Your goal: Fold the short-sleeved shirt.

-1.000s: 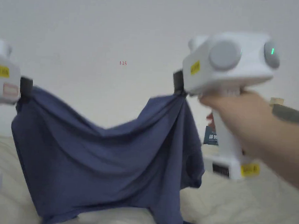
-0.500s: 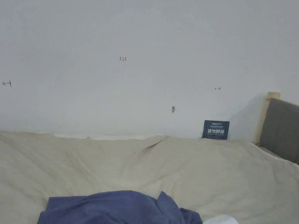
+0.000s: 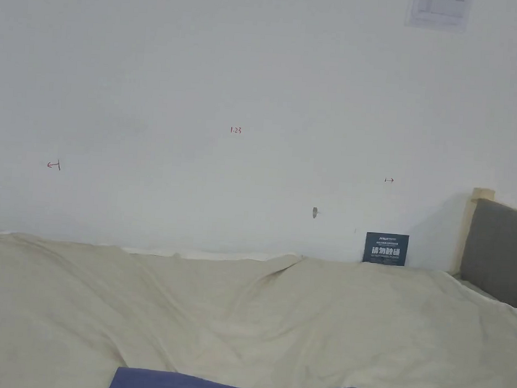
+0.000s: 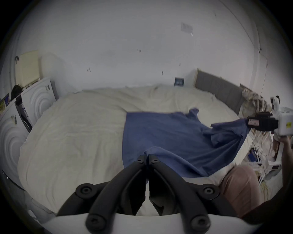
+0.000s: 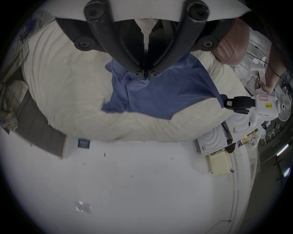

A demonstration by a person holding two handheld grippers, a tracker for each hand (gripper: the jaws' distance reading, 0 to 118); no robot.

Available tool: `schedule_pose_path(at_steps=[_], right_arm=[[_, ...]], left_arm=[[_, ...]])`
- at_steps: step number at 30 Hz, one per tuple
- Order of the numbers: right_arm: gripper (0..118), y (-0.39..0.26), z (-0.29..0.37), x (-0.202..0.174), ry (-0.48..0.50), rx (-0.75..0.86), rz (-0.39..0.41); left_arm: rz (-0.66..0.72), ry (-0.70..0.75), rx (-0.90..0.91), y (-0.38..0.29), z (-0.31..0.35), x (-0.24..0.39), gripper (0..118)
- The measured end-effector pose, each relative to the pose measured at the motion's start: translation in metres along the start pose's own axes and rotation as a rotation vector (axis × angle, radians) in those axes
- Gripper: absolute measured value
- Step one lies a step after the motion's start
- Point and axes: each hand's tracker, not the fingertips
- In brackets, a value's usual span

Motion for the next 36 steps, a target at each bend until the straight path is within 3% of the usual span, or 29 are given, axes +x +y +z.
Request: schedule_pose_path(at_steps=[7, 8, 9, 10, 11, 12, 13, 15, 19, 20, 21, 22, 23, 24, 25, 26, 27, 29, 36], right_arm=[[3, -0.045, -0.104, 0.019, -0.099, -0.241, -0.088], [4, -0.051, -0.114, 0.022, -0.093, -0.265, -0.083], [13, -0.053, -0.123, 0.025, -0.081, -0.302, -0.093], [34, -0.055, -0.130, 0.028, -0.073, -0.344, -0.104], [66, -0.056, -0.133, 0.030, -0.069, -0.345, -0.116], [99, -0.060, -0.134, 0.033, -0.089, -0.345, -0.123], [105, -0.063, -0.134, 0.036, -0.108, -0.335, -0.135], [105, -0.064, -0.126, 0.039, -0.106, -0.290, -0.156], [105, -0.057, -0.098, 0.040, -0.096, -0.201, -0.159], [104, -0.056, -0.086, 0.035, -0.110, -0.144, -0.149], [92, -0.058, -0.068, 0.030, -0.088, -0.021, -0.146], [68, -0.061, -0.048, 0.025, -0.034, 0.096, -0.134], [20, -0.063, -0.032, 0.021, 0.005, 0.180, -0.125], [20, -0.062, -0.018, 0.012, -0.003, 0.221, -0.114], [0, -0.059, -0.011, 0.005, -0.067, 0.238, -0.088], [0, -0.056, -0.005, -0.001, -0.134, 0.264, -0.089], [0, -0.050, 0.003, -0.002, -0.104, 0.265, -0.073], [0, -0.036, 0.008, -0.001, 0.005, 0.298, -0.114], [0, 0.053, -0.028, 0.025, -0.014, 0.298, -0.129]], left_arm=[[-0.037, 0.113, -0.231, -0.047, -0.114, 0.001, 2], [-0.033, 0.118, -0.256, -0.053, -0.123, 0.002, 2], [-0.026, 0.102, -0.288, -0.057, -0.127, 0.006, 6], [-0.010, 0.073, -0.306, -0.061, -0.133, 0.006, 19], [-0.004, 0.057, -0.312, -0.062, -0.135, 0.007, 47], [0.000, 0.061, -0.306, -0.060, -0.136, 0.009, 92], [-0.006, 0.058, -0.301, -0.060, -0.132, 0.011, 114], [-0.008, 0.057, -0.241, -0.055, -0.121, 0.014, 118], [0.113, 0.020, -0.158, -0.036, -0.094, 0.002, 118], [0.129, 0.012, -0.108, -0.033, -0.082, 0.001, 117], [0.139, 0.001, -0.041, -0.031, -0.071, 0.000, 108], [0.149, -0.033, 0.005, -0.029, -0.055, 0.000, 87], [0.157, -0.067, 0.068, -0.028, -0.040, -0.001, 53], [0.172, -0.093, 0.140, -0.027, -0.026, 0.000, 53], [0.185, -0.098, 0.183, -0.030, -0.025, -0.005, 38], [0.196, -0.112, 0.227, -0.026, -0.020, -0.003, 8], [0.165, -0.077, 0.232, -0.027, -0.015, -0.002, 0], [0.165, -0.092, 0.249, -0.020, -0.009, 0.002, 0], [0.133, -0.019, 0.360, -0.022, -0.007, 0.008, 0]])
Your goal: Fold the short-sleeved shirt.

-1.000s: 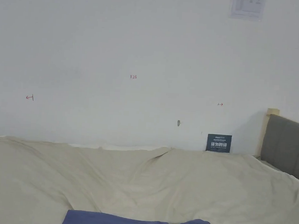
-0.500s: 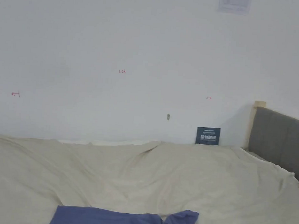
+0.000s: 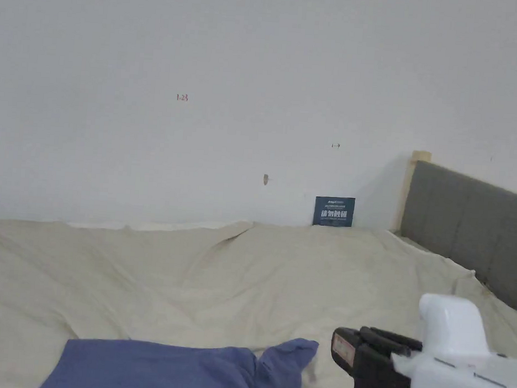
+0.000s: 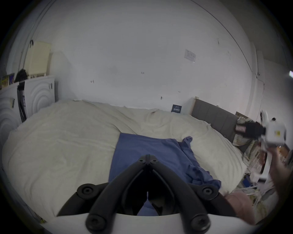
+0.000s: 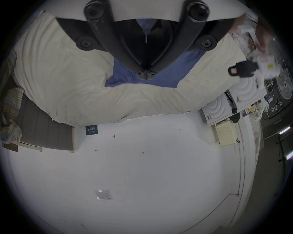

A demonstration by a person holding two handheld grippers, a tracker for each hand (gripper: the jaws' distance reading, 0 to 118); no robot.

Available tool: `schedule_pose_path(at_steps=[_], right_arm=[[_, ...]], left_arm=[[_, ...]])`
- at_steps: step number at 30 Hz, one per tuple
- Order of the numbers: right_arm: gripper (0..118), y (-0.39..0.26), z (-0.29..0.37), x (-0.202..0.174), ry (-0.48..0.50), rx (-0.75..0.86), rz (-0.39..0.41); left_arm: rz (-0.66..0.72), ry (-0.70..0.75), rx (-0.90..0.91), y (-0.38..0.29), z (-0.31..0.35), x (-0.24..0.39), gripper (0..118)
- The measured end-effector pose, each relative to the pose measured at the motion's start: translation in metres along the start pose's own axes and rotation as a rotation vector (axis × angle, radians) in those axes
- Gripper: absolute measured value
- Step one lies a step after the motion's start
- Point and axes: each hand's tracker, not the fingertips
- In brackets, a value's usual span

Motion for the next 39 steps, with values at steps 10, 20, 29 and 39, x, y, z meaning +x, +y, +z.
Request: schedule_pose_path(at_steps=[10, 20, 29, 39], right_arm=[[110, 0.010, -0.235, 0.081, -0.208, -0.564, -0.309], [108, -0.006, -0.298, 0.103, -0.299, -0.612, -0.409], [1, -0.007, -0.285, 0.121, -0.316, -0.596, -0.443], [1, 0.009, -0.240, 0.119, -0.176, -0.555, -0.395]], left_arm=[[-0.017, 0.011, -0.065, -0.010, -0.019, -0.006, 0], [0.017, 0.015, -0.041, -0.019, -0.033, -0.029, 0], [0.049, -0.005, -0.081, -0.026, -0.052, -0.030, 0], [0.258, -0.095, -0.154, 0.062, -0.166, -0.075, 0]])
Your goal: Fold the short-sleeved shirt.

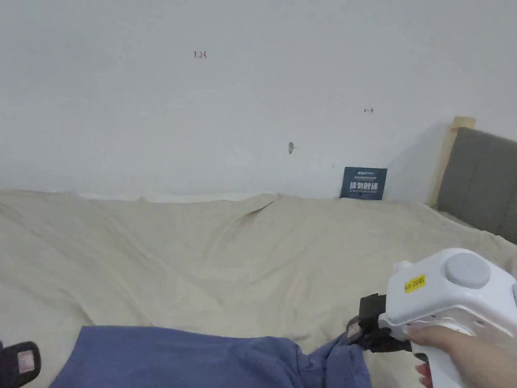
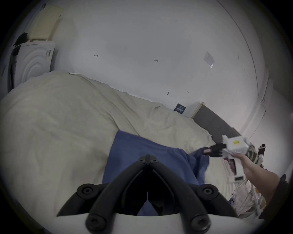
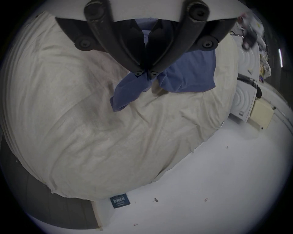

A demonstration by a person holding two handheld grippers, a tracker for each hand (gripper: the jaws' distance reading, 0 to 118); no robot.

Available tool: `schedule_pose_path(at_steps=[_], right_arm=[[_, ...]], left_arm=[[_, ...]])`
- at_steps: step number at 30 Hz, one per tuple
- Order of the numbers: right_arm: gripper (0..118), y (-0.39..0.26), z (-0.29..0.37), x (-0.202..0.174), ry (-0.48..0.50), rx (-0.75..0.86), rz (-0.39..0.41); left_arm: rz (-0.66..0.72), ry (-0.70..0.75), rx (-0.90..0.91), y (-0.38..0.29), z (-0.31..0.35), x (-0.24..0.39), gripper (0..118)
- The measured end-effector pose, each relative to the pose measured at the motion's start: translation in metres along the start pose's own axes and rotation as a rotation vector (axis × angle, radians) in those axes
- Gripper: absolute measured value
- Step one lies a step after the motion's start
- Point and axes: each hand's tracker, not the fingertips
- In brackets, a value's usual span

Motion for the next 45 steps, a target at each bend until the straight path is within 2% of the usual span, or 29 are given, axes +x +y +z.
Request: schedule_pose_path(at_steps=[2, 4, 5, 6, 7, 8, 11, 13, 18, 20, 22, 23, 25, 26, 27, 28, 32, 36, 39, 42, 45], right_arm=[[1, -0.001, 0.001, 0.001, 0.008, 0.000, 0.049], [1, -0.001, -0.002, 0.003, 0.030, 0.002, 0.076], [1, -0.001, -0.003, 0.004, 0.032, 0.004, 0.087], [1, -0.001, -0.005, 0.004, 0.033, 0.003, 0.089], [1, 0.000, -0.006, 0.004, 0.039, -0.004, 0.096], [1, 0.000, -0.006, 0.004, 0.043, -0.004, 0.099], [1, -0.003, -0.006, 0.000, 0.065, 0.005, 0.122], [1, 0.000, -0.011, 0.000, 0.089, -0.023, 0.130], [1, 0.004, -0.025, -0.001, 0.060, -0.045, 0.187], [1, 0.005, -0.032, 0.001, 0.066, -0.044, 0.197], [1, 0.006, -0.040, 0.007, 0.075, -0.050, 0.188], [1, 0.006, -0.042, 0.007, 0.075, -0.053, 0.183], [1, 0.005, -0.046, 0.010, 0.072, -0.059, 0.179], [1, 0.004, -0.047, 0.011, 0.069, -0.063, 0.181], [1, 0.002, -0.046, 0.011, 0.067, -0.061, 0.188], [1, 0.001, -0.046, 0.011, 0.062, -0.055, 0.193], [1, -0.002, -0.038, 0.014, 0.059, -0.033, 0.189], [1, -0.002, -0.007, 0.017, 0.073, 0.097, 0.189], [1, -0.007, 0.025, 0.018, 0.099, 0.095, 0.189], [1, -0.012, 0.067, 0.016, 0.070, 0.167, 0.236], [1, -0.014, 0.117, 0.013, 0.096, 0.216, 0.228]], left_arm=[[-0.113, 0.048, -0.082, 0.023, -0.041, 0.001, 0], [-0.124, 0.043, -0.216, 0.039, -0.090, -0.010, 3], [-0.116, 0.072, -0.241, 0.043, -0.109, -0.016, 19], [-0.093, 0.072, -0.268, 0.047, -0.129, -0.021, 62], [-0.098, 0.092, -0.291, 0.049, -0.147, -0.026, 98], [-0.113, 0.127, -0.307, 0.051, -0.162, -0.030, 118], [-0.139, 0.170, -0.328, 0.046, -0.205, -0.048, 115], [-0.108, 0.212, -0.413, 0.042, -0.231, -0.061, 116], [-0.157, 0.342, -0.503, 0.033, -0.261, -0.071, 116], [-0.208, 0.287, -0.487, 0.033, -0.266, -0.063, 115], [-0.295, 0.314, -0.495, 0.028, -0.268, -0.052, 99], [-0.334, 0.348, -0.497, 0.024, -0.268, -0.049, 95], [-0.335, 0.316, -0.485, 0.025, -0.263, -0.042, 77], [-0.344, 0.313, -0.482, 0.028, -0.264, -0.043, 60], [-0.383, 0.325, -0.450, 0.032, -0.260, -0.038, 23], [-0.404, 0.322, -0.431, 0.034, -0.257, -0.034, 3], [-0.402, 0.288, -0.447, 0.035, -0.243, -0.016, 3], [-0.395, 0.276, -0.420, 0.050, -0.220, -0.011, 3], [-0.379, 0.263, -0.377, 0.066, -0.186, 0.000, 3], [-0.382, 0.257, -0.326, 0.082, -0.139, 0.018, 3], [-0.377, 0.215, -0.258, 0.103, -0.083, 0.038, 3]])
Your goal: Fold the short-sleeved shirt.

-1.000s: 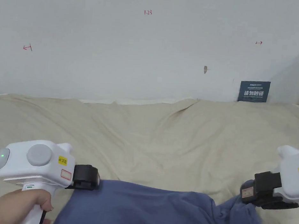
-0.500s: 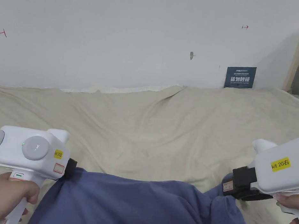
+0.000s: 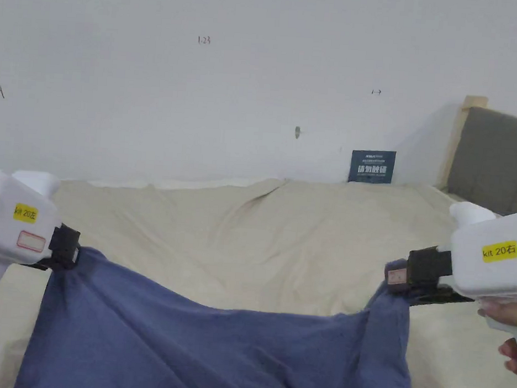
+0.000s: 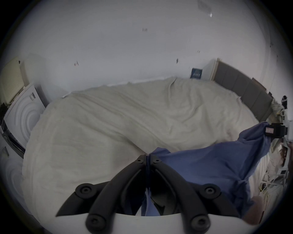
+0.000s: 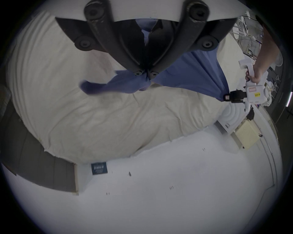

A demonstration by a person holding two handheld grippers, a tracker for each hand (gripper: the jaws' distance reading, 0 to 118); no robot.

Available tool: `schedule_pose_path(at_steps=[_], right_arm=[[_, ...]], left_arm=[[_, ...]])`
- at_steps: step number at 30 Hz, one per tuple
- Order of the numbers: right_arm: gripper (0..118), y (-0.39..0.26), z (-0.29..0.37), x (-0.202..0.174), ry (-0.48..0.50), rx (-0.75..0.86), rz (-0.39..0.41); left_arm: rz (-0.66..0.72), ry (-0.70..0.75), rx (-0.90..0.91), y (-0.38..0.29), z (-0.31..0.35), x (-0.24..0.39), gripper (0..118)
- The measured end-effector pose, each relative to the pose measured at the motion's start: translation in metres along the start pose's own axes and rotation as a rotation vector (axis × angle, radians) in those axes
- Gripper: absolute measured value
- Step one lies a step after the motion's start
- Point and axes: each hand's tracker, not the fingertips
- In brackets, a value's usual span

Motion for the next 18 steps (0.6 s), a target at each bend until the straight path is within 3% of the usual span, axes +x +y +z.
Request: schedule_pose_path(at_steps=[3, 5, 10, 18], right_arm=[[1, 0.024, 0.060, -0.013, -0.003, 0.071, -0.026], [1, 0.041, 0.098, -0.025, -0.005, 0.119, 0.000], [1, 0.086, 0.174, -0.060, -0.043, 0.227, 0.074], [1, 0.167, 0.231, -0.103, -0.097, 0.358, 0.054]], left_arm=[[-0.015, 0.010, 0.070, 0.010, 0.069, 0.005, 3], [-0.051, 0.045, 0.127, 0.020, 0.110, 0.005, 3], [0.009, 0.038, 0.295, 0.047, 0.209, 0.001, 3], [0.003, 0.077, 0.430, 0.101, 0.276, -0.009, 3]])
